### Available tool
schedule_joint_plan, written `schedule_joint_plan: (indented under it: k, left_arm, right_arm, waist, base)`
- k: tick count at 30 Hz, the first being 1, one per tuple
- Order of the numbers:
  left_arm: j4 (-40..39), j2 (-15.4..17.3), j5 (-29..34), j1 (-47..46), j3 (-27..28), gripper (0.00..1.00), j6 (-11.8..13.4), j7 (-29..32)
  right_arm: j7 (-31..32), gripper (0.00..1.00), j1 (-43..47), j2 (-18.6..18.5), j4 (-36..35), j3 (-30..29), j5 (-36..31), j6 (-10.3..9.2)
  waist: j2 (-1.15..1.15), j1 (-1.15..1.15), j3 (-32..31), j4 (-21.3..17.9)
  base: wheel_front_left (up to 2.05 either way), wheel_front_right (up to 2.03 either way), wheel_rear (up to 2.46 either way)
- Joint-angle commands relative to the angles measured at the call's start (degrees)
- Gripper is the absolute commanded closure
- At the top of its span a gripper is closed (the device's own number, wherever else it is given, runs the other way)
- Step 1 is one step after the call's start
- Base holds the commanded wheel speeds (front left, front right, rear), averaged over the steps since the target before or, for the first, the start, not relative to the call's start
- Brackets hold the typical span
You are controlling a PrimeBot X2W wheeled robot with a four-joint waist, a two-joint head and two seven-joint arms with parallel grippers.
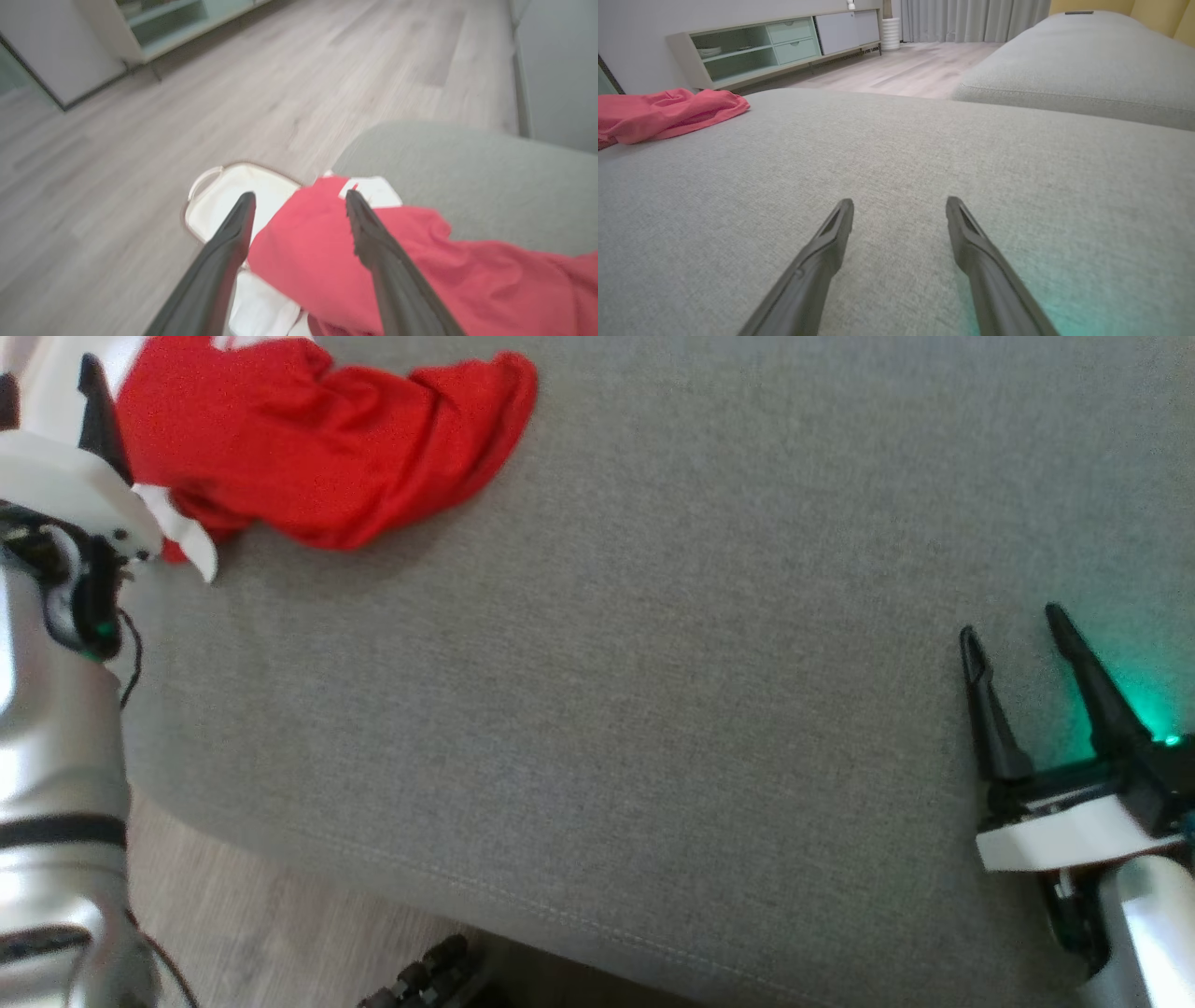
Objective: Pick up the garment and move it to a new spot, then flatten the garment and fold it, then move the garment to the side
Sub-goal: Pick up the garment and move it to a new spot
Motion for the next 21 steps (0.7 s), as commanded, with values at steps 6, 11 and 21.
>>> schedule_joint_plan:
  k: [6,11,21]
  left_arm:
    - [13.53,6.18,-1.72,-8.3,3.45,0.0,1.53,4.94]
    - [20.33,6.76,-3.69,-11.2,4.55,0.0,0.56,4.13]
    - [23.34,8.76,-2.11,-12.61,2.19,1.0,-1.1,-9.26]
  right_arm:
    - [-0.43,0.0,-1.08,-2.51,-3.9,-0.72,-1.08,0.39]
    - [-0.43,0.0,-1.88,-2.61,-5.08,-1.63,-1.15,0.39]
    - [-0.43,0.0,-2.62,-0.63,-4.82,-1.46,-1.32,0.39]
  waist:
    - [0.0,-0.01,7.68,-3.49]
    - [0.0,-0.01,9.61,-5.0]
    - [0.0,-0.01,7.61,-6.38]
  base:
    - [0.0,0.0,0.0]
    - [0.0,0.0,0.0]
    - [0.0,0.0,0.0]
